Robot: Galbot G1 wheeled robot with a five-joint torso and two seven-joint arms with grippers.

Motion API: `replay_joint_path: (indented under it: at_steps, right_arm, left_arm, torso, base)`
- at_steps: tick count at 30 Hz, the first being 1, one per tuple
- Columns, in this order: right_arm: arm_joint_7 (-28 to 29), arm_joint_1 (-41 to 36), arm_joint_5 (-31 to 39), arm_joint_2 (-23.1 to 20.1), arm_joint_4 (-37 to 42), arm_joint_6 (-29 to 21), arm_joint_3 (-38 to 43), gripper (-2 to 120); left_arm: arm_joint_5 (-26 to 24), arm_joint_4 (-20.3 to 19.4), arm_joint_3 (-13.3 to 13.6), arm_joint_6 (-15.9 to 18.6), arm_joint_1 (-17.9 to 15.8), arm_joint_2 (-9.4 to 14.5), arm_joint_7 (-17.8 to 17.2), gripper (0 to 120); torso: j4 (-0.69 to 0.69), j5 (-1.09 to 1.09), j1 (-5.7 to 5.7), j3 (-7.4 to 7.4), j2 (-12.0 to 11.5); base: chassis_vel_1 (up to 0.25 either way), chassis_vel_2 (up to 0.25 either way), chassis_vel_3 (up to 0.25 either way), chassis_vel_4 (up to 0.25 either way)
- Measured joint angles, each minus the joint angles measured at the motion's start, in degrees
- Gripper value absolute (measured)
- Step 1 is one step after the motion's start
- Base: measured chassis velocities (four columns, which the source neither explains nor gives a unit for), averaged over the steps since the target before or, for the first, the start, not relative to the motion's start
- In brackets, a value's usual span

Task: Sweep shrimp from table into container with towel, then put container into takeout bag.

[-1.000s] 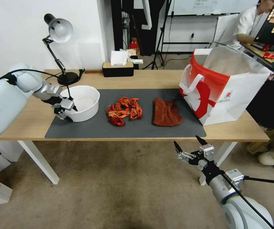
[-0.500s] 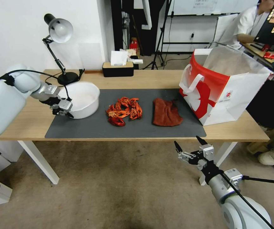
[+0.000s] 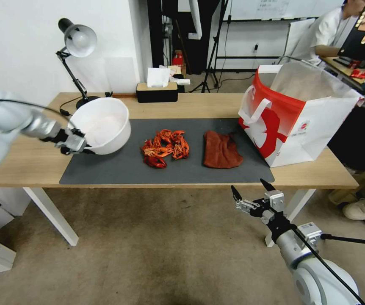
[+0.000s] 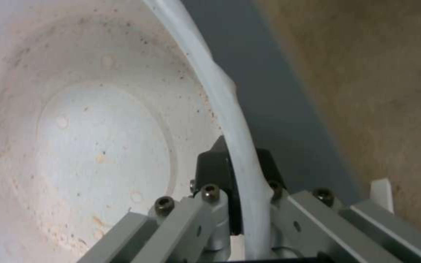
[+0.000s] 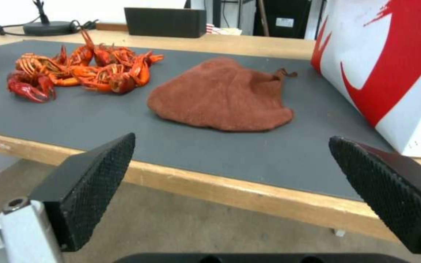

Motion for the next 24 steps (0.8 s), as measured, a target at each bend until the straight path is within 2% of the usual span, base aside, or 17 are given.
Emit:
replay_joint_path:
  at_steps: [1,2,4,5,6,7,9,10,12,13,16,17,19,20,21,22,24]
  right_arm:
    - [0.0,0.0,0.0,0.0,0.0,0.0,0.0,100]
    - [0.0,0.1,0.2,-0.3,0.0,0.0,0.1,100]
    - [0.0,-0.1,0.5,-0.8,0.1,0.0,0.7,100]
    - [0.0,-0.1,0.5,-0.8,0.1,0.0,0.7,100]
    - [-0.1,-0.4,0.7,-0.9,0.2,0.0,1.1,100]
    - [-0.1,-0.4,0.7,-0.9,0.2,0.0,1.1,100]
    - [-0.1,-0.4,1.5,-1.3,0.2,0.0,1.8,100]
    - [-0.1,-0.4,1.5,-1.3,0.2,0.0,1.8,100]
    - [0.0,0.0,1.9,-1.5,0.2,0.0,2.0,100]
    - [0.0,0.0,1.9,-1.5,0.2,0.0,2.0,100]
    - [0.1,0.5,2.2,-1.7,0.2,0.0,2.0,100]
    - [0.1,0.5,2.2,-1.7,0.2,0.0,2.0,100]
    - [0.1,0.6,2.2,-1.8,0.3,0.0,1.9,100]
    - [0.1,0.6,2.2,-1.8,0.3,0.0,1.9,100]
    - [0.2,0.6,2.4,-1.8,0.7,0.0,1.8,100]
    - [0.2,0.6,2.4,-1.8,0.7,0.0,1.8,100]
    - [0.2,0.6,2.9,-1.9,1.1,0.0,1.8,100]
  left_arm:
    - [0.0,0.0,0.0,0.0,0.0,0.0,0.0,0]
    - [-1.2,-5.3,-3.6,-0.5,5.3,0.9,0.4,0]
    - [-1.6,-12.8,-6.5,-1.5,10.3,1.2,1.5,0]
    - [-1.6,-12.8,-6.5,-1.5,10.3,1.2,1.5,0]
    - [-1.0,-16.2,-6.6,-1.6,11.1,1.0,1.9,0]
    - [-1.0,-16.2,-6.6,-1.6,11.1,1.0,1.9,0]
    - [0.6,-24.8,-5.5,-1.0,12.0,0.3,3.9,0]
    - [0.6,-24.8,-5.5,-1.0,12.0,0.3,3.9,0]
    - [2.6,-30.8,-4.4,-0.7,14.2,-0.5,5.6,0]
    - [2.6,-30.8,-4.4,-0.7,14.2,-0.5,5.6,0]
    - [9.3,-36.6,-3.5,-3.4,22.3,-1.3,6.2,0]
    - [9.3,-36.6,-3.5,-3.4,22.3,-1.3,6.2,0]
    - [14.4,-37.0,-2.2,-4.9,26.9,-2.5,6.2,0]
    - [16.5,-36.5,-1.4,-5.4,28.1,-3.3,6.1,0]
    - [20.4,-34.0,0.8,-6.6,29.4,-5.2,6.0,0]
    - [20.4,-34.0,0.8,-6.6,29.4,-5.2,6.0,0]
    - [25.5,-28.4,4.6,-8.6,29.1,-7.9,5.0,0]
  torso:
    - [0.0,0.0,0.0,0.0,0.0]
    - [0.01,-0.03,0.0,0.0,0.0]
    - [-0.02,0.02,0.0,0.0,0.0]
    - [-0.02,0.02,0.0,0.0,0.0]
    - [-0.07,-0.01,0.0,0.0,0.0]
    - [-0.07,-0.01,0.0,0.0,0.0]
    - [-0.1,0.03,0.0,0.01,0.0]
    - [-0.1,0.03,0.0,0.01,0.0]
    - [-0.05,0.03,0.0,0.01,0.0]
    - [-0.05,0.03,0.0,0.01,0.0]
    - [-0.03,0.01,0.0,0.01,0.0]
    - [-0.03,0.01,0.0,0.01,0.0]
    - [-0.01,0.01,0.0,0.01,0.0]
    - [-0.02,0.01,0.0,0.01,0.0]
    - [-0.03,0.01,-0.01,0.01,0.0]
    - [-0.03,0.01,-0.01,0.01,0.0]
    - [-0.04,-0.01,0.01,0.02,0.0]
  base:
    - [0.0,0.0,0.0,0.0]
    - [0.0,0.0,0.0,0.0]
    - [0.0,0.0,0.0,0.0]
    - [0.0,0.0,0.0,0.0]
    - [0.0,0.0,0.0,0.0]
    - [0.0,0.0,0.0,0.0]
    - [0.0,0.0,0.0,0.0]
    - [0.0,0.0,0.0,0.0]
    - [0.0,0.0,0.0,0.0]
    - [0.0,0.0,0.0,0.0]
    - [0.0,0.0,0.0,0.0]
    - [0.0,0.0,0.0,0.0]
    - [0.0,0.0,0.0,0.0]
    - [0.0,0.0,0.0,0.0]
    - [0.0,0.0,0.0,0.0]
    - [0.0,0.0,0.0,0.0]
    - [0.0,0.0,0.0,0.0]
